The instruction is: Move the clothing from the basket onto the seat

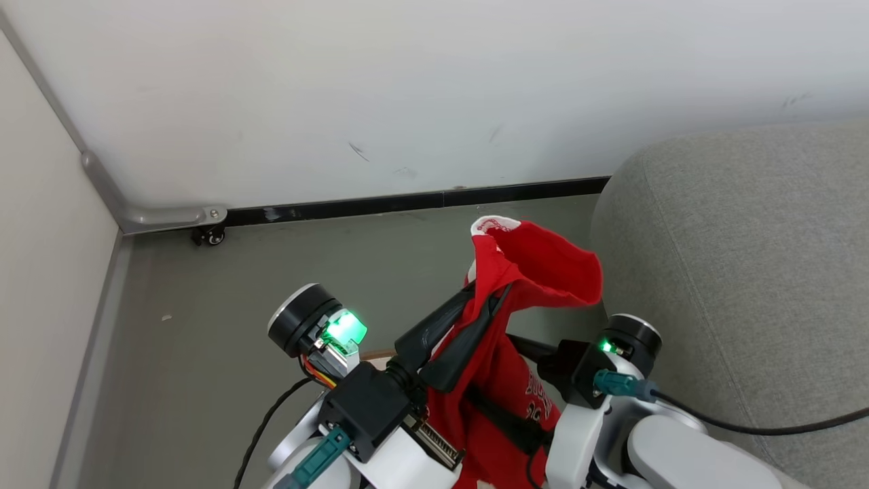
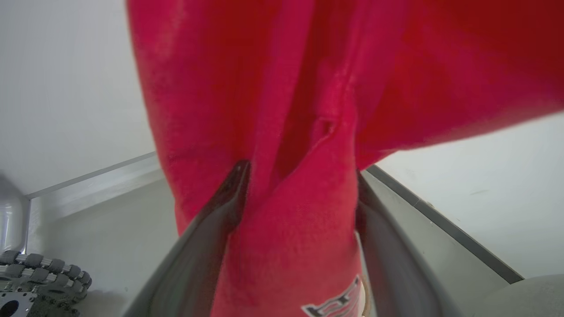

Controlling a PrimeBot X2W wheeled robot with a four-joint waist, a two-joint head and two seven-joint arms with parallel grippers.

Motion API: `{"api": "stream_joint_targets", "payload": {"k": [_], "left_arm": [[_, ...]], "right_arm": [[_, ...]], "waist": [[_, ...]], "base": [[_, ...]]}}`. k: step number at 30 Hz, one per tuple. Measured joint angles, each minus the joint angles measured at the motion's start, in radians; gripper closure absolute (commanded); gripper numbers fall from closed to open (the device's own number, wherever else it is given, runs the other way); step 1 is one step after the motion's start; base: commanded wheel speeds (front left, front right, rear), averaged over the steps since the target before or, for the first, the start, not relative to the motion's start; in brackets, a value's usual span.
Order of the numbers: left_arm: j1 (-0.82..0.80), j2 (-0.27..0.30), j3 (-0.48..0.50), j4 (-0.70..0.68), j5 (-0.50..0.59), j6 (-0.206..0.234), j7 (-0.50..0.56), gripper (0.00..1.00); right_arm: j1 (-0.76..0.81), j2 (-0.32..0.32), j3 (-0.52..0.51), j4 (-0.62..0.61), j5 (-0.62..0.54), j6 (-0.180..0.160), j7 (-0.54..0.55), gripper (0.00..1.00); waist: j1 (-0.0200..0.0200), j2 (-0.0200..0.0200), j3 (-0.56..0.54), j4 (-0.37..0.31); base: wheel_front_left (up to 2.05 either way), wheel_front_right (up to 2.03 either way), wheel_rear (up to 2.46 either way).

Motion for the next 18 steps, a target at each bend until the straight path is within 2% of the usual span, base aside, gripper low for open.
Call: {"api": "stream_joint_targets", "payload": {"k": [2, 3, 5, 6, 18], "left_arm": [[0.0, -0.001, -0.005, -0.001, -0.007, 0.0, 0.0, 1.0], [0.0, -0.001, -0.006, -0.001, -0.009, -0.001, 0.0, 1.0], [0.0, -0.001, -0.007, 0.001, -0.022, -0.008, 0.0, 1.0], [0.0, -0.002, -0.006, 0.005, -0.027, -0.009, 0.0, 1.0], [0.0, 0.024, 0.049, 0.153, -0.079, -0.009, 0.0, 1.0]], "right_arm": [[-0.001, -0.001, 0.019, 0.001, 0.009, 0.0, 0.0, 0.55], [-0.002, -0.001, 0.031, 0.001, 0.014, 0.0, 0.002, 0.67], [-0.004, 0.0, 0.051, 0.001, 0.019, 0.0, 0.01, 0.98], [-0.004, 0.0, 0.055, 0.002, 0.024, 0.0, 0.01, 1.0], [-0.01, 0.0, 0.077, 0.0, 0.084, 0.0, 0.002, 1.0]], "waist": [[0.0, 0.0, 0.003, 0.001], [0.0, 0.0, 0.004, 0.001], [0.0, 0.0, 0.007, 0.0], [0.0, 0.0, 0.008, -0.001], [0.0, 0.0, 0.023, -0.021]], "base": [[0.0, 0.0, 0.0], [0.0, 0.0, 0.0], [0.0, 0.0, 0.0], [0.0, 0.0, 0.0], [0.0, 0.0, 0.0]]}}
